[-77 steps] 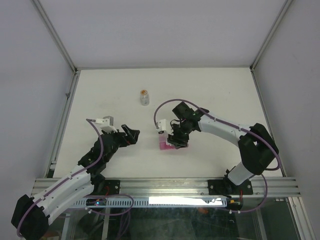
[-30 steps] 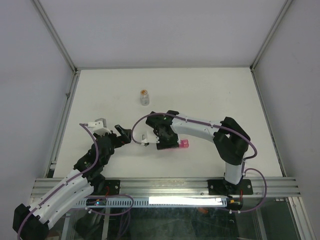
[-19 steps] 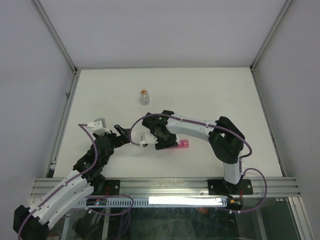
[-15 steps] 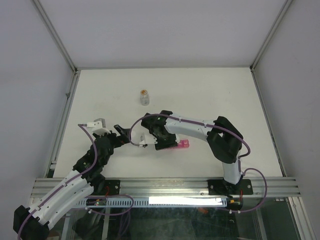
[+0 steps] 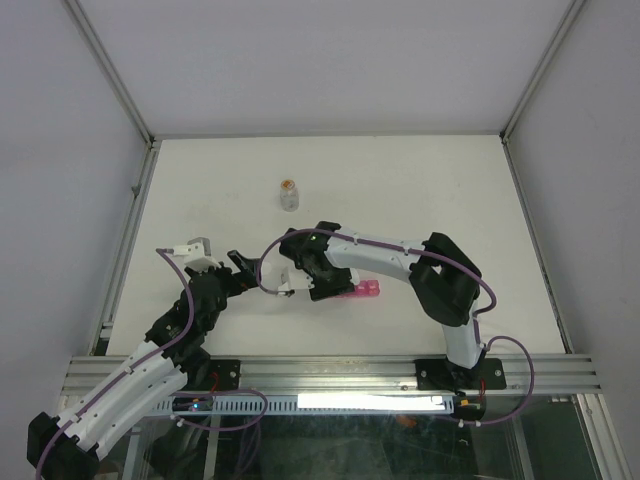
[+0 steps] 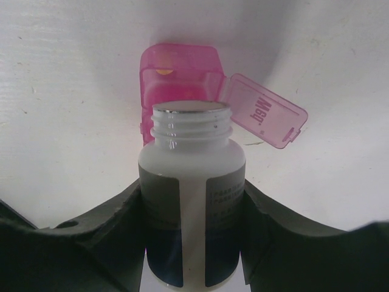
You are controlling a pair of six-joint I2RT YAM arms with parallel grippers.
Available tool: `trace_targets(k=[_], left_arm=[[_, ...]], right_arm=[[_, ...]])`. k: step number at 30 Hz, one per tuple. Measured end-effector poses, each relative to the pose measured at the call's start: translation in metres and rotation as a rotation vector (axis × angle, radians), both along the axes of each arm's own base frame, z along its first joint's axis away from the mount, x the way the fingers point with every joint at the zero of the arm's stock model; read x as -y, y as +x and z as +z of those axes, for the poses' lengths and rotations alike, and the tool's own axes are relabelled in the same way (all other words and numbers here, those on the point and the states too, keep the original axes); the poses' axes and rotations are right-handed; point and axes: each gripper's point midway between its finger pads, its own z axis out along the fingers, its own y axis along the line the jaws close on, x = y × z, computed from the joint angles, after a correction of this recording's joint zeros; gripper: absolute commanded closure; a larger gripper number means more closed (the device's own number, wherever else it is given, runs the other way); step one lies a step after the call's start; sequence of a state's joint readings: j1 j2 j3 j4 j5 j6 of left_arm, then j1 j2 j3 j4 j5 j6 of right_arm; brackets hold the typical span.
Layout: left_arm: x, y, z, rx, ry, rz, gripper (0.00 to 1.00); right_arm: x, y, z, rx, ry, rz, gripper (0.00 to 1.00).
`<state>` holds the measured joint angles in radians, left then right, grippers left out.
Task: Sort the pills into containers
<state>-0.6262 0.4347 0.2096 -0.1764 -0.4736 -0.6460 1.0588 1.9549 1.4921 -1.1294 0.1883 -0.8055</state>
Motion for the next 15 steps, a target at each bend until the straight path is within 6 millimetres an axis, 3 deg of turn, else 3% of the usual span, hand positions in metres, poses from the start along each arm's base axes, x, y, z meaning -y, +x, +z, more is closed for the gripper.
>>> trace_targets(k=[15], left_arm=[[-0.0005,-0.0005,0.0047,0.016,-0.012,0.000,0.01]], right_arm=[[-0.0020,0.0008,0.0039,0.040,-0.075,0.059,1.00]])
